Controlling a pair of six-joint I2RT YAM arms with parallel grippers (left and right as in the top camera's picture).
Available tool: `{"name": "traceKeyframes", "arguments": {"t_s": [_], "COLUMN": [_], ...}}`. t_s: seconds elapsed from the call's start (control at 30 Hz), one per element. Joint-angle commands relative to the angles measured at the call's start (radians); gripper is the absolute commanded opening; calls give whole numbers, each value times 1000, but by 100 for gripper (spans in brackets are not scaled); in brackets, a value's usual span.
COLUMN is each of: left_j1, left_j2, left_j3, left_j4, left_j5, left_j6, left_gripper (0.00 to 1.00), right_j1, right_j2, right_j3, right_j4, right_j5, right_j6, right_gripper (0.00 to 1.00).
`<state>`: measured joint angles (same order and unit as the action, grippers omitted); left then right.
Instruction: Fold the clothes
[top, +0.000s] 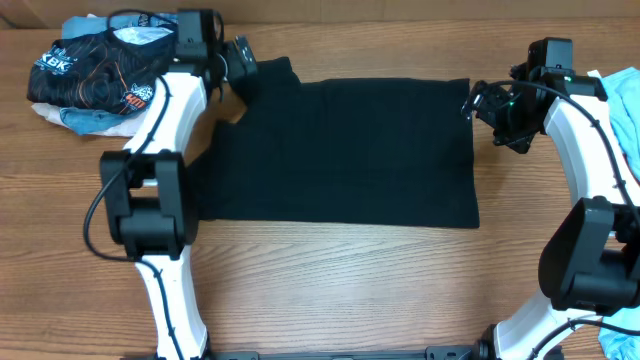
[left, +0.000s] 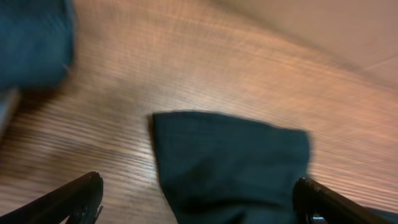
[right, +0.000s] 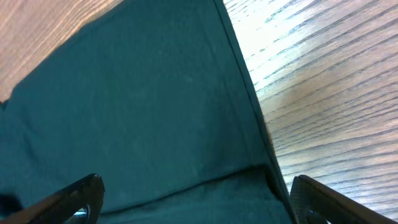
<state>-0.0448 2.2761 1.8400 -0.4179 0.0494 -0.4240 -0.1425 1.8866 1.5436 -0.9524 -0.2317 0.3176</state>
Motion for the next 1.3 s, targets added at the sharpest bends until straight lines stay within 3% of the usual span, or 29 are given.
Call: {"name": "traceKeyframes", "arguments": {"t_s": [0.0,0.3,1.27], "left_j1": [12,31,35], "left_j2": [36,75,137], "left_j3": [16,16,16], "left_j4": [35,86,197], "left_j5": [10,0,28], "left_j6": [-28,-72,-78], "left_gripper": [99,92,89], "right_j1": [4,4,4], "right_j2": [-27,-27,-27], "right_j3": [-27,-73,-73], "right_j4": [10,48,64], "right_j5": [-6,-6,-6], "right_j6": [-34,-34,-34], "right_gripper": [100,100,100]}}
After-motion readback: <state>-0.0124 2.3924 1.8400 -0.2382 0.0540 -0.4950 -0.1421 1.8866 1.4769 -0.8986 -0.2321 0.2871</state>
